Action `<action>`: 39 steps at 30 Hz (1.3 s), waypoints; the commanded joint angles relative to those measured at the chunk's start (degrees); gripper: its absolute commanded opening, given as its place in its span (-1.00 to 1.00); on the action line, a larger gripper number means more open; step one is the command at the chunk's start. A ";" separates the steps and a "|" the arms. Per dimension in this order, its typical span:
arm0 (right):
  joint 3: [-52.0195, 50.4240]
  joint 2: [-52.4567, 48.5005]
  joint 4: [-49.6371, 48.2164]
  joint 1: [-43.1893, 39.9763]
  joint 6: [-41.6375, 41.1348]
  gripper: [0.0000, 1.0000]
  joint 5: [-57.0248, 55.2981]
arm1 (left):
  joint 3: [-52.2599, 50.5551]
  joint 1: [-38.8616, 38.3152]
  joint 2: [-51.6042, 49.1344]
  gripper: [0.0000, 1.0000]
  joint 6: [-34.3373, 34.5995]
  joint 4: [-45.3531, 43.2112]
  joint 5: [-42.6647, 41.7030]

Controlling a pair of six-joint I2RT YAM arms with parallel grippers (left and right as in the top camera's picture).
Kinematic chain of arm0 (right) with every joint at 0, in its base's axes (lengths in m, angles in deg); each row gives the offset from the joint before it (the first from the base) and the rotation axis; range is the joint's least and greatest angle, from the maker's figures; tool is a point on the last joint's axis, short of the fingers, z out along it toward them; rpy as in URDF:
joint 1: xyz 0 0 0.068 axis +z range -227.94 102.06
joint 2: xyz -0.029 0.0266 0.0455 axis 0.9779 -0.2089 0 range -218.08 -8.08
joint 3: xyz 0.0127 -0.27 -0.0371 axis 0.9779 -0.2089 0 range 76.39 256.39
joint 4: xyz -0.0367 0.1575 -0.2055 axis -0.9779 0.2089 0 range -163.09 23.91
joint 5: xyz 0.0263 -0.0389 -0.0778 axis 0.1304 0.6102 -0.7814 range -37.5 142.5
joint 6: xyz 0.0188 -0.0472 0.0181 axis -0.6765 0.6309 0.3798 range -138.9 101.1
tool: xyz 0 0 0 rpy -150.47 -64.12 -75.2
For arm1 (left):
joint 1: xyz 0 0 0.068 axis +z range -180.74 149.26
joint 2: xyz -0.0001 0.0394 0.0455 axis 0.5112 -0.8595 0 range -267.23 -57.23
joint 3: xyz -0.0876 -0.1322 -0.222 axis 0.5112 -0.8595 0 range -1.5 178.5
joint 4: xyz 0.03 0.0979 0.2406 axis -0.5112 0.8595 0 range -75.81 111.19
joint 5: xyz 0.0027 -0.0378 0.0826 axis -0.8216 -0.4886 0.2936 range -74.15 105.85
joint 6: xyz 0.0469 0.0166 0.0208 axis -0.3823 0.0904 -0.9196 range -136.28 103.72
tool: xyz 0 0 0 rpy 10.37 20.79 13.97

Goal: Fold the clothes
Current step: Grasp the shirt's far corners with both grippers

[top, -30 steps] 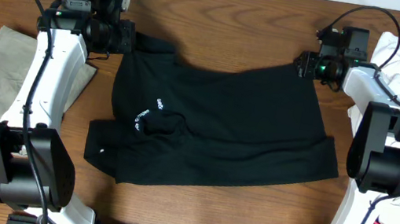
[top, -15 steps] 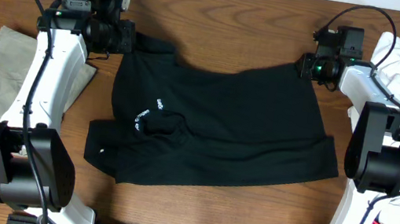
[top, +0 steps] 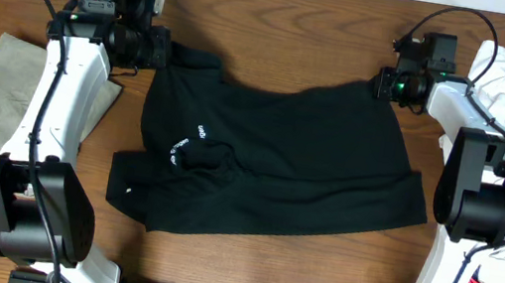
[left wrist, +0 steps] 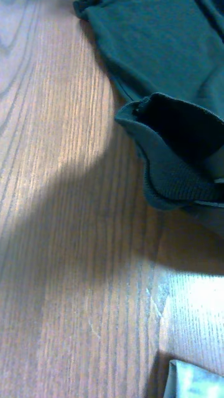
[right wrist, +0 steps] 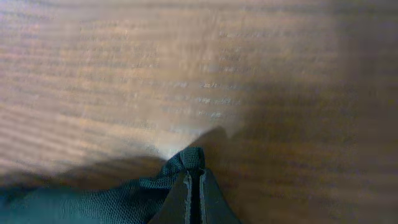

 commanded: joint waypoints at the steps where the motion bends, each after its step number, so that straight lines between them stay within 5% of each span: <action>1: -3.26 0.02 3.96 -0.55 -0.39 -0.98 -2.54 | 1.11 -0.09 0.26 -0.88 0.50 1.03 0.07; 13: -3.26 17.81 15.76 -4.79 -0.57 -0.98 -9.51 | 1.11 -0.09 0.52 -0.88 0.52 8.37 -5.60; 28: -3.26 24.41 28.46 -6.73 0.33 -0.97 -10.56 | 1.11 1.36 7.34 -0.88 0.46 24.35 -10.36; 39: -3.26 25.18 40.00 -7.78 4.22 -0.98 -10.64 | 1.07 3.52 12.17 -0.88 0.46 35.12 3.28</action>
